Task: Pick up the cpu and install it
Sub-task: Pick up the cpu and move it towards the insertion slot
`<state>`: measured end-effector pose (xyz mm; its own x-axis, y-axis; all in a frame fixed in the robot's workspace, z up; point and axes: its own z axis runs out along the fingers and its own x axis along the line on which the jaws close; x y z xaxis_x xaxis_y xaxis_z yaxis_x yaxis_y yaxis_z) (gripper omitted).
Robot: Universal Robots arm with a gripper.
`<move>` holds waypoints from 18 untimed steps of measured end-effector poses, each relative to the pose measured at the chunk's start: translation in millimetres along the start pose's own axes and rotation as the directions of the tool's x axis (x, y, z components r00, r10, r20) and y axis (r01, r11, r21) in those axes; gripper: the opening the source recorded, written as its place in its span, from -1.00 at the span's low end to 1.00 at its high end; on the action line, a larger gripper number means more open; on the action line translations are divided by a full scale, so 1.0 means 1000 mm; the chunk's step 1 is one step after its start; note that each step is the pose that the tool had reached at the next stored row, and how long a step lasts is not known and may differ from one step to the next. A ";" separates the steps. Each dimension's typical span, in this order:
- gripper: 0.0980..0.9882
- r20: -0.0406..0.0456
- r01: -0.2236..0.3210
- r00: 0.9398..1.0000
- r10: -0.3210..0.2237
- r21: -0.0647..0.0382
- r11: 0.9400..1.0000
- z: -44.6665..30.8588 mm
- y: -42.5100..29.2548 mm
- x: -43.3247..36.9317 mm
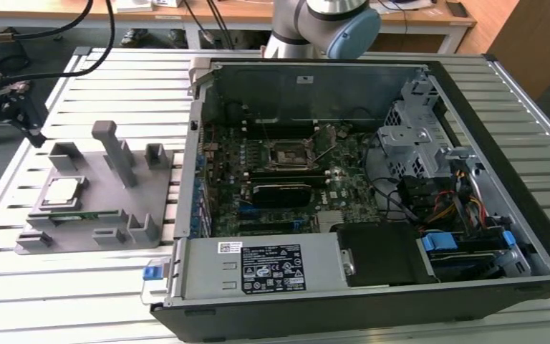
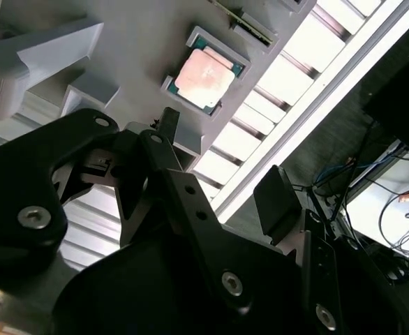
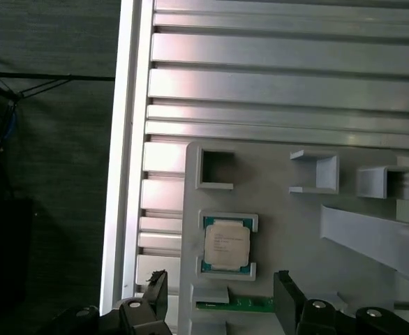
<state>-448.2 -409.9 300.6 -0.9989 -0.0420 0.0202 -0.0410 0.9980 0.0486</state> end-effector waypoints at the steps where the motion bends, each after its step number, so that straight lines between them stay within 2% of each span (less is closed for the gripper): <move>1: 0.37 0.000 0.000 1.000 0.000 0.000 1.000 0.0013 -0.0002 0.0000; 18: 0.37 0.000 0.004 1.000 -0.004 0.000 1.000 0.0169 -0.0012 -0.0035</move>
<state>-445.0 -410.1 283.7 -0.9987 -0.0461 0.0199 -0.0451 0.9978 0.0486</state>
